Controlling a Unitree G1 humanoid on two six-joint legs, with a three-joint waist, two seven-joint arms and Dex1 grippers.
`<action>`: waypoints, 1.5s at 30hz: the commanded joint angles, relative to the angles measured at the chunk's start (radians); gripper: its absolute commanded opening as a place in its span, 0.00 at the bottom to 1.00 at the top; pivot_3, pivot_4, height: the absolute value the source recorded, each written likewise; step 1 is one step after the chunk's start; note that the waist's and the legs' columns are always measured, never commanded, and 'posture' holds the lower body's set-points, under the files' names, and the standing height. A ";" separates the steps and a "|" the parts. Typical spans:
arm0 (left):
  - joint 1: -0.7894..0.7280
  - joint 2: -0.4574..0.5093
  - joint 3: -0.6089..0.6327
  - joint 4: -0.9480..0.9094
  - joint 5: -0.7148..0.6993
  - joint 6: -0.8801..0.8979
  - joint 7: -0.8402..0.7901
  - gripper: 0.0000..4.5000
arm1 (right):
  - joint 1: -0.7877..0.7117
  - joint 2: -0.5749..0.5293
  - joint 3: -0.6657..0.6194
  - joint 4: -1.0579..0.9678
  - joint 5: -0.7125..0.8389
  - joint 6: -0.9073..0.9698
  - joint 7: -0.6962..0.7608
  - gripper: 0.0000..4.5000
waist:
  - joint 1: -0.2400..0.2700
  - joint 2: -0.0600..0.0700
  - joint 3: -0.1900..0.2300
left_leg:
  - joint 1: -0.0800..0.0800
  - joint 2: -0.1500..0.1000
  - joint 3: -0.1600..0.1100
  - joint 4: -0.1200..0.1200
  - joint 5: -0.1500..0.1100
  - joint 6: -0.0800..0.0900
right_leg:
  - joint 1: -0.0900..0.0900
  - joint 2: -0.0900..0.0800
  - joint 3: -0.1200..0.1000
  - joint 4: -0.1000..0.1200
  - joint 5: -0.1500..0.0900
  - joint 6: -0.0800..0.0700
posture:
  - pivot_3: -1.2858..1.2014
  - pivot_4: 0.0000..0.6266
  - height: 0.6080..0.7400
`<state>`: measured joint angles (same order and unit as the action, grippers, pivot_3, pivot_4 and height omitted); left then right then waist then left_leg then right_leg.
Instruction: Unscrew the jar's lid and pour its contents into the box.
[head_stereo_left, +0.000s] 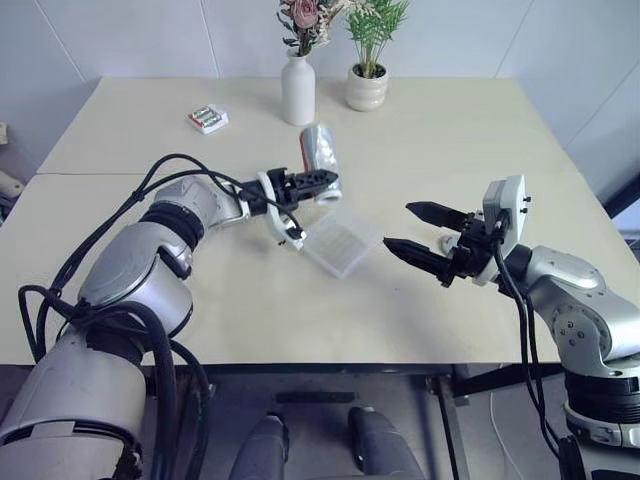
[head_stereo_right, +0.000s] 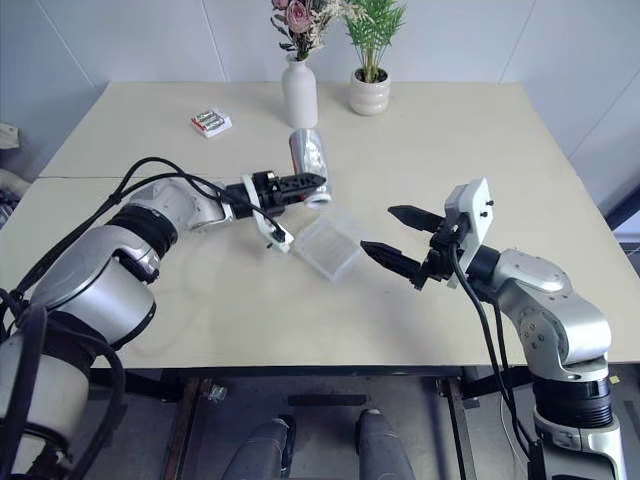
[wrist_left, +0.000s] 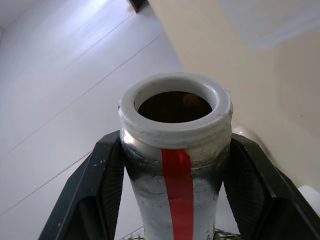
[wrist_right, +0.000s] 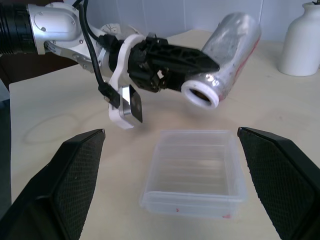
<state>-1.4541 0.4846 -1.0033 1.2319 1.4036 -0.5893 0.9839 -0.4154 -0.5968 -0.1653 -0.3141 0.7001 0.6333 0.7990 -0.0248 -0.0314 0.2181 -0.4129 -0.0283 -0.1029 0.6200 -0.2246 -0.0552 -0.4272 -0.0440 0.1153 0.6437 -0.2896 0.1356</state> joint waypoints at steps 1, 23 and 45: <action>-0.036 -0.004 -0.038 -0.002 0.022 0.008 0.054 0.55 | -0.017 0.006 -0.015 -0.015 0.022 -0.010 -0.004 1.00 | -0.003 0.000 0.000 | 0.000 0.000 0.000 0.000 0.000 0.000 | 0.000 0.000 0.000 0.000 0.000 0.000 | 0.52 0.24 1.00; -0.095 -0.072 -0.179 0.100 0.107 0.372 0.212 0.55 | -0.160 0.098 0.021 0.120 -0.002 -0.046 -0.002 1.00 | -0.004 -0.001 0.001 | -0.001 -0.001 0.000 0.002 0.000 0.000 | -0.001 0.000 0.000 0.002 0.000 0.001 | 0.52 0.24 1.00; -0.061 0.056 0.173 0.002 -0.333 -0.164 -0.035 0.55 | -0.130 -0.035 0.038 0.168 -0.080 -0.078 0.119 1.00 | -0.002 -0.001 0.001 | -0.003 -0.002 -0.001 0.006 0.000 0.001 | -0.001 -0.002 0.000 0.003 0.001 0.002 | 0.52 0.24 1.00</action>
<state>-1.5065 0.5259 -0.8935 1.2635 1.1568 -0.6914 0.9999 -0.5496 -0.6155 -0.1183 -0.1395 0.6243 0.5848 0.8919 -0.0271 -0.0324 0.2186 -0.4159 -0.0305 -0.1035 0.6264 -0.2252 -0.0541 -0.4286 -0.0455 0.1150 0.6468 -0.2891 0.1372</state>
